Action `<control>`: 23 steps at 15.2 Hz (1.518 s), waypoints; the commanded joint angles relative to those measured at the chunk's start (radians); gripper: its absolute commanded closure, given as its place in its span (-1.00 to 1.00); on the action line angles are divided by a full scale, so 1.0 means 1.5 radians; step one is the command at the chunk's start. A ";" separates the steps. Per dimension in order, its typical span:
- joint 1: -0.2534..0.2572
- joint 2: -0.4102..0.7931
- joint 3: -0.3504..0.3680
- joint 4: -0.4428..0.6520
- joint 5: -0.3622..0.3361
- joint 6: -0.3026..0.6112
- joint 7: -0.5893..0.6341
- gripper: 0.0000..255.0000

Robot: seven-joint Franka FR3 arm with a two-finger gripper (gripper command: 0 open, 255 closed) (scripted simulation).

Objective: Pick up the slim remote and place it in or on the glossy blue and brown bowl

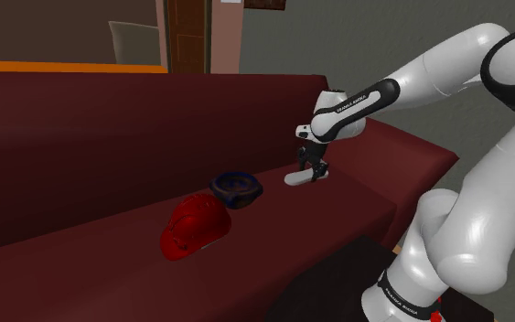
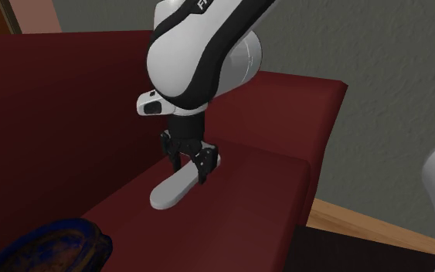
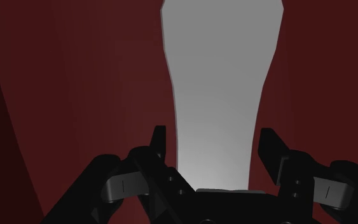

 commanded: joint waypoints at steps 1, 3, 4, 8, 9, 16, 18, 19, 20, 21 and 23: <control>-0.003 -0.017 0.005 0.007 -0.013 -0.021 0.010 1.00; -0.006 -0.033 0.009 0.014 -0.024 -0.042 0.019 1.00; -0.008 -0.041 0.012 0.018 -0.028 -0.053 0.022 1.00; -0.013 -0.068 0.022 0.035 -0.043 -0.094 0.035 1.00; -0.014 -0.075 0.025 0.039 -0.045 -0.104 0.037 1.00; 0.001 -0.083 0.053 0.073 -0.039 -0.148 0.071 1.00; 0.019 -0.064 0.070 0.087 -0.023 -0.147 0.094 1.00; 0.028 -0.053 0.077 0.095 -0.014 -0.147 0.105 1.00; 0.037 -0.042 0.085 0.105 -0.005 -0.147 0.115 1.00; 0.046 -0.031 0.092 0.114 0.003 -0.147 0.125 1.00; 0.063 -0.006 0.107 0.136 0.021 -0.148 0.144 1.00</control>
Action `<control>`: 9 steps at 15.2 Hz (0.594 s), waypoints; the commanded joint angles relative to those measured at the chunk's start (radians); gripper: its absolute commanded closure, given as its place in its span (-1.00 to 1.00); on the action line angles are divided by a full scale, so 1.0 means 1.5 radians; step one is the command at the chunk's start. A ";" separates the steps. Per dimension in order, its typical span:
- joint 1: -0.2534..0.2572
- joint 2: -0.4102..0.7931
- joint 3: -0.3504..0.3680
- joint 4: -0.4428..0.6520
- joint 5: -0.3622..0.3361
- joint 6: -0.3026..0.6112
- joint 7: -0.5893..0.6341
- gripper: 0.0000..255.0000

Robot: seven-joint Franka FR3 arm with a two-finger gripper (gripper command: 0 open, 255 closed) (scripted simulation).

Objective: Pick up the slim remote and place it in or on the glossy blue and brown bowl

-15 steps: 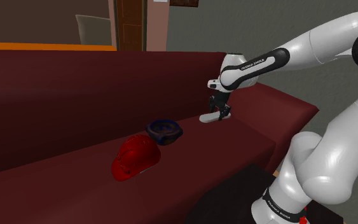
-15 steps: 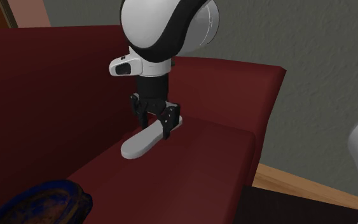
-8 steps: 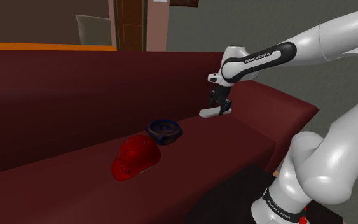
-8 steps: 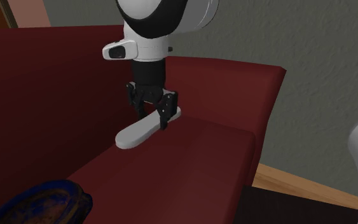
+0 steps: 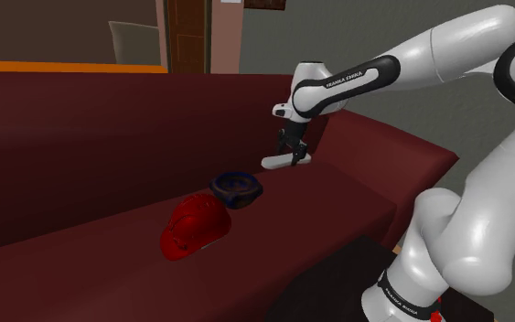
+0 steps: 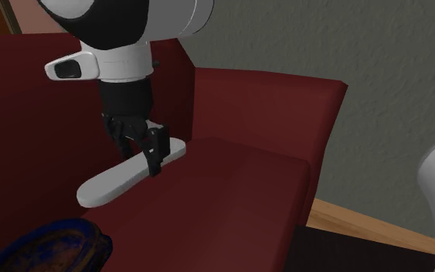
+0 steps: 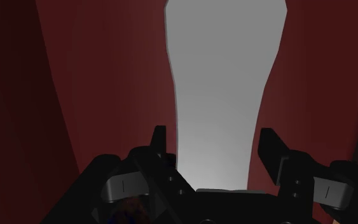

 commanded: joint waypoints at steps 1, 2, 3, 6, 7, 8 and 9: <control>0.018 0.024 0.016 0.025 0.018 -0.004 0.023 1.00; 0.026 0.038 0.023 0.037 0.027 -0.005 0.031 1.00; 0.033 0.051 0.029 0.051 0.036 -0.007 0.040 1.00; 0.054 0.095 0.048 0.097 0.062 -0.015 0.064 1.00; 0.060 0.110 0.054 0.114 0.070 -0.018 0.072 1.00; 0.066 0.126 0.060 0.131 0.078 -0.022 0.079 1.00; 0.072 0.142 0.066 0.150 0.086 -0.026 0.087 1.00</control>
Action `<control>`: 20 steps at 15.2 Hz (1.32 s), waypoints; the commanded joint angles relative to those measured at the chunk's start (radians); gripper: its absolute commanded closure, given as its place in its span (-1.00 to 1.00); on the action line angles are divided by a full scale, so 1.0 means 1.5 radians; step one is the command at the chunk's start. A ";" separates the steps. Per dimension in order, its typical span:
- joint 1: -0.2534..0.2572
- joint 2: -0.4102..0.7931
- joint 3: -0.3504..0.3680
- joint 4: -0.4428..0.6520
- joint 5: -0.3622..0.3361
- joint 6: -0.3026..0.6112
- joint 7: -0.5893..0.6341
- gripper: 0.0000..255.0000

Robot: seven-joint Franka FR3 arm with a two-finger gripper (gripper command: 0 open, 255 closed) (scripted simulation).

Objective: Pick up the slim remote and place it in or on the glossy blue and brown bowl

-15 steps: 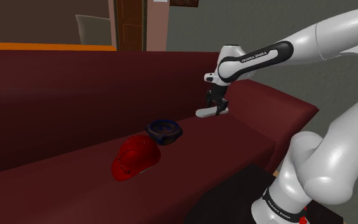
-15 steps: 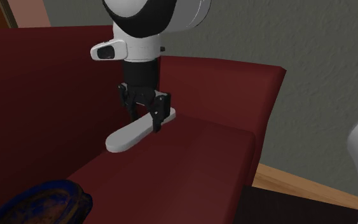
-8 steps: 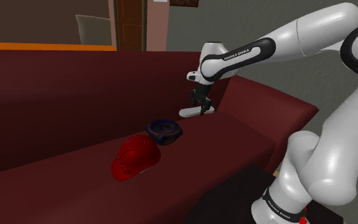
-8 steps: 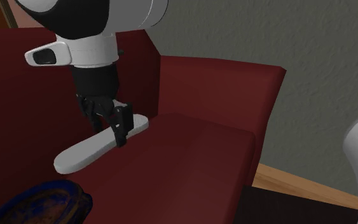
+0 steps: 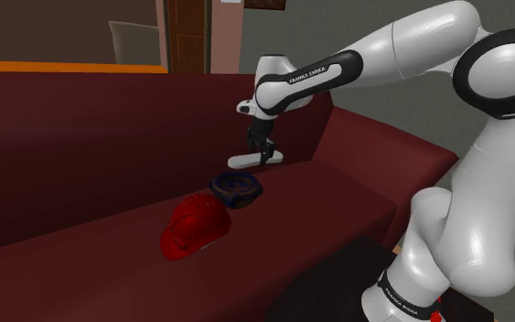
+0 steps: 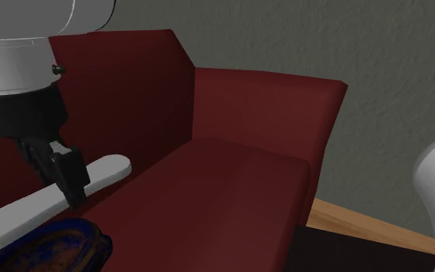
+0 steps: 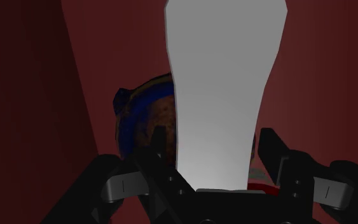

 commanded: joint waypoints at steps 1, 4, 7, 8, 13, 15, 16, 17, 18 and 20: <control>0.011 0.035 0.012 0.035 0.018 -0.004 0.015 1.00; 0.024 0.082 0.027 0.093 0.039 -0.019 0.035 1.00; 0.022 0.093 0.028 0.079 0.045 0.006 0.030 1.00; 0.022 0.097 0.029 0.074 0.048 0.014 0.029 1.00; 0.019 0.120 0.032 0.054 0.061 0.054 0.020 1.00; 0.018 0.130 0.033 0.047 0.067 0.069 0.015 1.00; 0.017 0.135 0.034 0.044 0.070 0.077 0.013 1.00; 0.016 0.140 0.035 0.041 0.073 0.085 0.011 1.00; 0.015 0.147 0.037 0.037 0.078 0.095 0.008 1.00; 0.015 0.147 0.037 0.037 0.078 0.095 0.008 1.00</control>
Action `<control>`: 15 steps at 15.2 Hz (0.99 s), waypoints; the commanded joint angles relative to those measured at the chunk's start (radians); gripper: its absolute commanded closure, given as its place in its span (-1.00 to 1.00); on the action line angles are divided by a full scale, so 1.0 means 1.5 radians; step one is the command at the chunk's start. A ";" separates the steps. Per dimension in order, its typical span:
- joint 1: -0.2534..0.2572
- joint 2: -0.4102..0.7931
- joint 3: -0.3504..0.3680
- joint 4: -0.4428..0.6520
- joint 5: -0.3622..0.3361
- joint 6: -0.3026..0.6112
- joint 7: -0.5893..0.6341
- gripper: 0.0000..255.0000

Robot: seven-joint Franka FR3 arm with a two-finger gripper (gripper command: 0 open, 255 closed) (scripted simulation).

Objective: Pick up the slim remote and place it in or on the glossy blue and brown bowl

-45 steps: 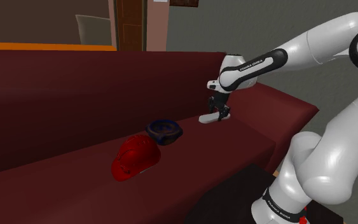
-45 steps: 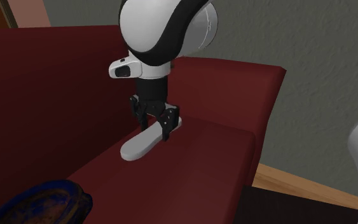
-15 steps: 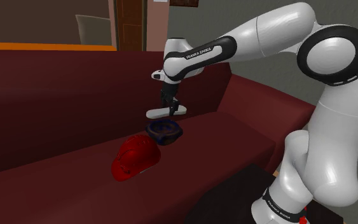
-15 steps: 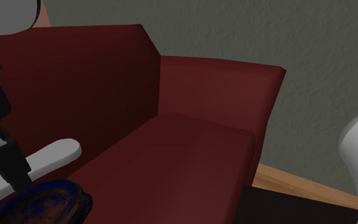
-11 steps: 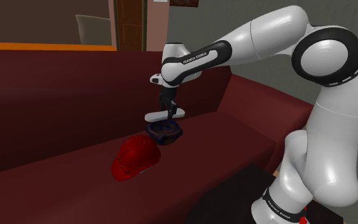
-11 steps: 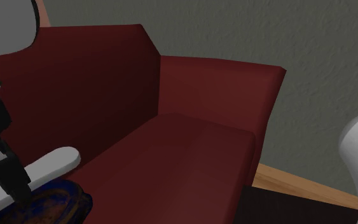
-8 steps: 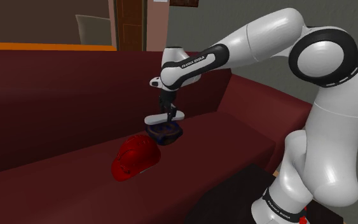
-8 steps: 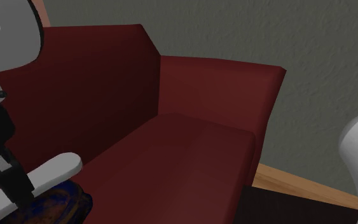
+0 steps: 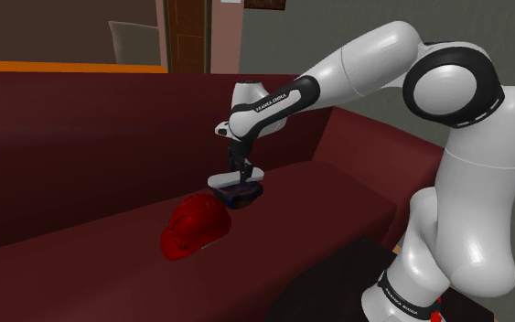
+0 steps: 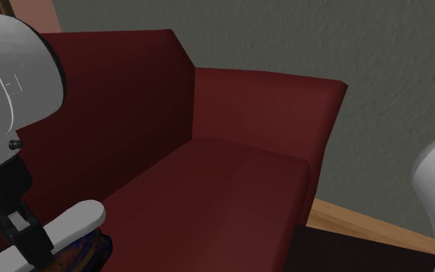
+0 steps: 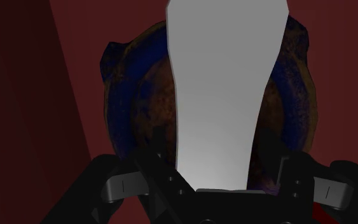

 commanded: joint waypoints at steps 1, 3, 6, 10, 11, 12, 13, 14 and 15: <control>0.000 0.002 0.000 0.000 0.001 0.002 -0.001 1.00; 0.000 0.002 0.000 0.000 0.001 0.002 -0.001 1.00; 0.000 0.002 0.000 0.000 0.001 0.002 -0.001 1.00; 0.000 0.002 0.000 0.000 0.001 0.002 -0.001 -1.00; 0.000 0.002 0.000 0.000 0.001 0.002 -0.001 -1.00; 0.000 0.002 0.000 0.000 0.001 0.002 -0.001 -1.00; 0.002 -0.012 -0.002 0.007 -0.007 -0.017 0.005 -1.00; 0.004 -0.025 -0.005 0.015 -0.015 -0.037 0.010 -1.00; 0.006 -0.037 -0.007 0.024 -0.022 -0.057 0.015 -1.00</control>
